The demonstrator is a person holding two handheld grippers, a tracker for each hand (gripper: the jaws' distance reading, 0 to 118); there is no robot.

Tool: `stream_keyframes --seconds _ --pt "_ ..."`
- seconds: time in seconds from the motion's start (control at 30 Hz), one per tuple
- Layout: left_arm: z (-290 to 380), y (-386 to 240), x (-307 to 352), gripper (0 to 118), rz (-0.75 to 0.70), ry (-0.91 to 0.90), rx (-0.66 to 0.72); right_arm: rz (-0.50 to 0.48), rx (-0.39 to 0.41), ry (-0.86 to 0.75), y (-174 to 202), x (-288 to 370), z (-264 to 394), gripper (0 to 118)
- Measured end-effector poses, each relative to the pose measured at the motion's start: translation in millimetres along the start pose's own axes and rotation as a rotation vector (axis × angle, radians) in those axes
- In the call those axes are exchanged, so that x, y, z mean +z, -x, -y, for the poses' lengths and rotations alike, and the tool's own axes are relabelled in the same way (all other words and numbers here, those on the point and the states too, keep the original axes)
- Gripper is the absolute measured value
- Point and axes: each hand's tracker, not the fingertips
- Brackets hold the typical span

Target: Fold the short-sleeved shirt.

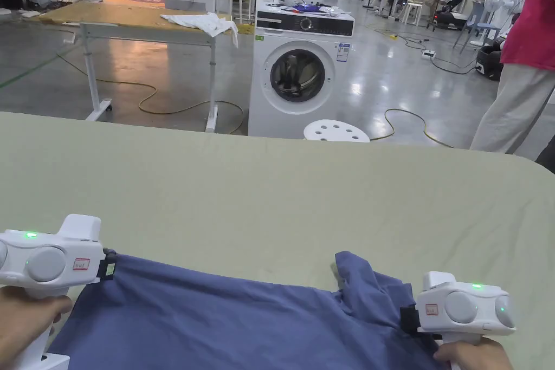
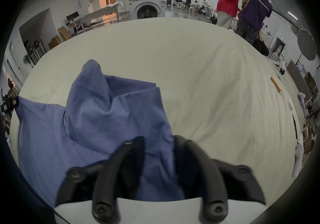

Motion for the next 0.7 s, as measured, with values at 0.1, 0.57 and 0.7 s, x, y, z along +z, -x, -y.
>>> stream_keyframes --seconds 0.1,0.57,0.7 --pt "3 0 6 0 0.000 -0.007 0.010 0.022 0.039 0.000 7 -4 4 5" --pt "-26 15 127 0 -0.002 -0.238 0.050 -0.016 0.008 -0.440 -4 163 -17 4" --pt "-50 20 182 0 -0.011 -0.337 0.056 -0.022 0.017 -0.559 -3 223 -33 4"
